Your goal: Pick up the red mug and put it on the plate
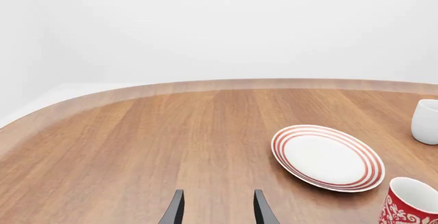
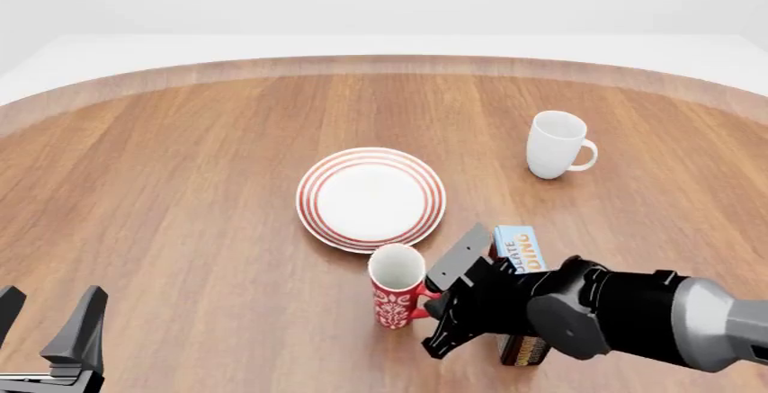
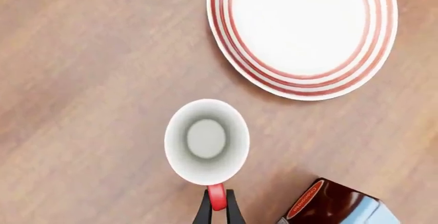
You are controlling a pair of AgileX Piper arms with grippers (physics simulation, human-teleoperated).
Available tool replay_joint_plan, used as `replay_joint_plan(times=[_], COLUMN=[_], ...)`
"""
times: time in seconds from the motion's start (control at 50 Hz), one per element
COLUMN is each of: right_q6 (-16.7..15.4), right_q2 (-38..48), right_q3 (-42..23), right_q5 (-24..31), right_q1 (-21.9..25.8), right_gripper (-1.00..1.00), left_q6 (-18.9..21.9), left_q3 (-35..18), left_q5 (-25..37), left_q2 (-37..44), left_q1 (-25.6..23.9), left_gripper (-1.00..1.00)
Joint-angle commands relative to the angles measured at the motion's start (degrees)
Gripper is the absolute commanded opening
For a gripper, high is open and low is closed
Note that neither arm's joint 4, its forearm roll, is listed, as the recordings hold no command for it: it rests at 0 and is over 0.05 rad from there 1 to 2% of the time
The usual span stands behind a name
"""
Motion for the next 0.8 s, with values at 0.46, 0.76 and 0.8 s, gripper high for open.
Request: replay_joint_plan(times=[0.46, 0.76, 0.8], right_q6=[-0.84, -2.99, -3.10], right_q2=[-9.52, -6.06, -5.70], right_q3=[-4.55, -9.49, -9.90], right_q5=[4.77, 3.73, 3.57], right_q1=[-4.30, -7.20, -7.42], right_gripper=[-1.00, -1.00, -1.00], left_q6=[0.00, 0.00, 0.00], left_q3=[0.00, 0.00, 0.00], left_q5=[0.00, 0.00, 0.00], left_q2=[0.00, 0.00, 0.00], left_q1=[0.00, 0.00, 0.00], left_gripper=[1.00, 1.00, 1.00])
